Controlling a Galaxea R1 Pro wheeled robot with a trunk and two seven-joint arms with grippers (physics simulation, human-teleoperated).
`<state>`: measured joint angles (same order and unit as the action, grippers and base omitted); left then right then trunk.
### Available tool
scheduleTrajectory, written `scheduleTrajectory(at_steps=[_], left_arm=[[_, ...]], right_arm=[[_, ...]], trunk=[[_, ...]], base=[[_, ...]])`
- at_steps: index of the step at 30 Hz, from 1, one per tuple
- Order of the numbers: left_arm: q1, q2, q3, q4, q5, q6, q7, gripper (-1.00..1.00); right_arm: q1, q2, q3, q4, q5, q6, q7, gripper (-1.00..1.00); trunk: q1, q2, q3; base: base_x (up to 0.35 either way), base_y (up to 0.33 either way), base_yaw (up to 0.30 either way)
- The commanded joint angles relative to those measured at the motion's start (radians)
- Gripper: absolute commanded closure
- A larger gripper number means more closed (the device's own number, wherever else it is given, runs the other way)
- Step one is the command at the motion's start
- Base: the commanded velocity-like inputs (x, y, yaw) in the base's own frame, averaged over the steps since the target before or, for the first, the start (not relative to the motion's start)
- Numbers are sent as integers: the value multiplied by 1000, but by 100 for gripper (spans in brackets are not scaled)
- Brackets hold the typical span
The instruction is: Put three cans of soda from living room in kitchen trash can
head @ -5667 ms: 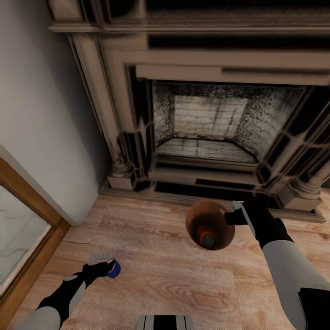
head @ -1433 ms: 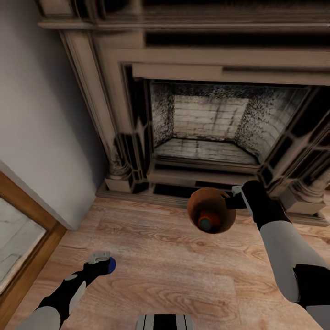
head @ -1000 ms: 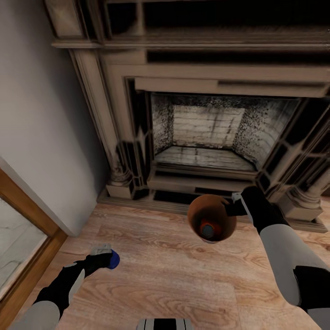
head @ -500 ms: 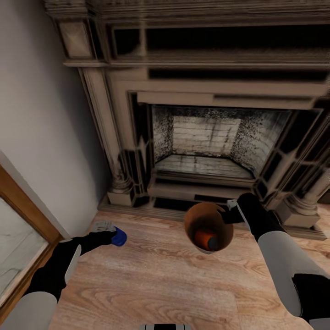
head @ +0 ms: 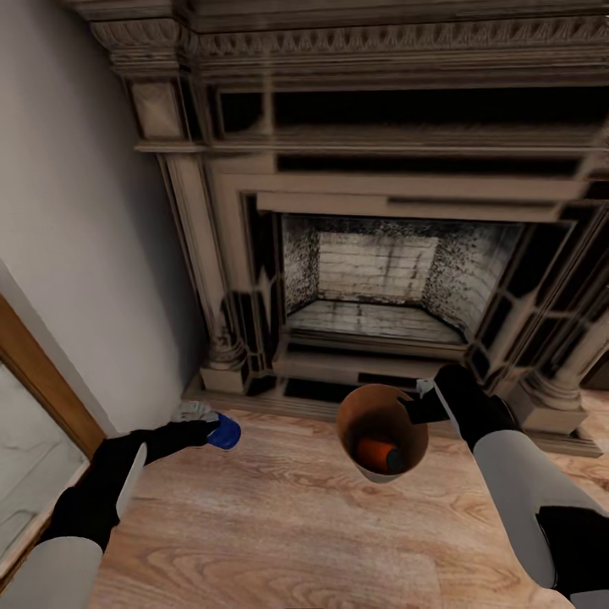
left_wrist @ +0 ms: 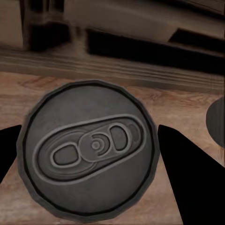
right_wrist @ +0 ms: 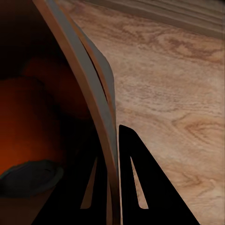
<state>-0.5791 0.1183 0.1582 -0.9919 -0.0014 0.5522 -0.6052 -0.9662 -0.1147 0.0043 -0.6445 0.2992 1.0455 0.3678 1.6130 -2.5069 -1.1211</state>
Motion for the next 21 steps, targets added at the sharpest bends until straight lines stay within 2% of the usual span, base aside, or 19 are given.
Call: scheduleTrajectory(at_steps=[1, 12, 19, 21], left_arm=[[2, 0, 0, -15, -5, 7, -4, 100], [14, 1, 0, -246, -6, 142, -60, 100], [21, 1, -1, -288, -7, 183, -130, 100], [21, 1, -12, -292, -7, 188, -150, 100]], right_arm=[[0, 1, -1, 2, -14, 2, 4, 100], [10, 16, 12, 22, -14, 2, 3, 100], [10, 42, 19, 58, -14, 2, 3, 100], [10, 54, 20, 69, -13, 2, 3, 100]], trunk=[[0, 0, 4], [-5, 3, 47], [-8, 5, 74], [-9, 5, 81]], base=[[0, 0, 0], [0, 0, 0], [0, 0, 0], [0, 0, 0]])
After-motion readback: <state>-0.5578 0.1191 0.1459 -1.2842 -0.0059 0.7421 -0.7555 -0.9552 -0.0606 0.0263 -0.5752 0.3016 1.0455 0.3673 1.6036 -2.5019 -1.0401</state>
